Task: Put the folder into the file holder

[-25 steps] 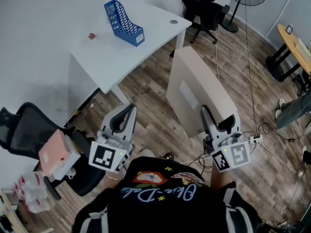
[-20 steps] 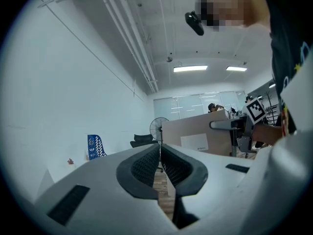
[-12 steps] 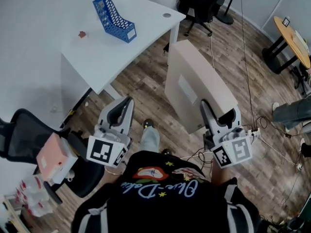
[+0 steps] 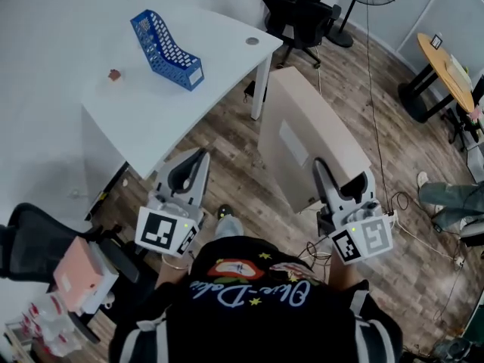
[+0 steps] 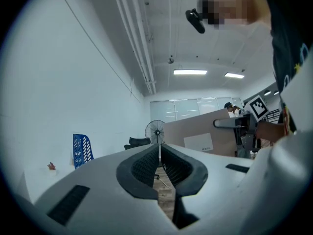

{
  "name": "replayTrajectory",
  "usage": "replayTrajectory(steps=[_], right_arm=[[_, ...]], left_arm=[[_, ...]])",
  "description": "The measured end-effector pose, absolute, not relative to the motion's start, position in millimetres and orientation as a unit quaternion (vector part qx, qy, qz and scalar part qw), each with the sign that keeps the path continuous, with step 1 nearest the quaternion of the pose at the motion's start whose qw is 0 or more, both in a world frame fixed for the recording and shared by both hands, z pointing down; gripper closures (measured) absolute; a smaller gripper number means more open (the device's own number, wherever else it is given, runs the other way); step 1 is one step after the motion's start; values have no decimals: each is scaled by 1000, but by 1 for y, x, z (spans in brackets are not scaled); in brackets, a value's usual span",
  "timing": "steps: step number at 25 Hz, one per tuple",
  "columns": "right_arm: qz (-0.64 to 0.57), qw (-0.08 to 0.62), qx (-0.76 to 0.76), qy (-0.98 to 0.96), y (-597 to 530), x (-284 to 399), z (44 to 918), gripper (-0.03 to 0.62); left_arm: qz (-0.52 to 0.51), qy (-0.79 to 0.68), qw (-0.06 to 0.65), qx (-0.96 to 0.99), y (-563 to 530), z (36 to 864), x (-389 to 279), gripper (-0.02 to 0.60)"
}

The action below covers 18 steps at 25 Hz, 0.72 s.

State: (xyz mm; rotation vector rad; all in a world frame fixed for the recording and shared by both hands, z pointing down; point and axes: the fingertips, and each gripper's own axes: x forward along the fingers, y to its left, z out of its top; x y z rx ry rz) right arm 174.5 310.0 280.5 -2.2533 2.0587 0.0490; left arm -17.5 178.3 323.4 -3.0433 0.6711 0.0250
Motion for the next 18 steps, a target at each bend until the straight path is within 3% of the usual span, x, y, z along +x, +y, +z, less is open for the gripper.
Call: replayTrajectory(steps=[18], right_arm=[[14, 49, -732, 679, 157, 197, 270, 322]], left_arm=[[-1, 239, -2, -971, 25, 329, -9, 568]])
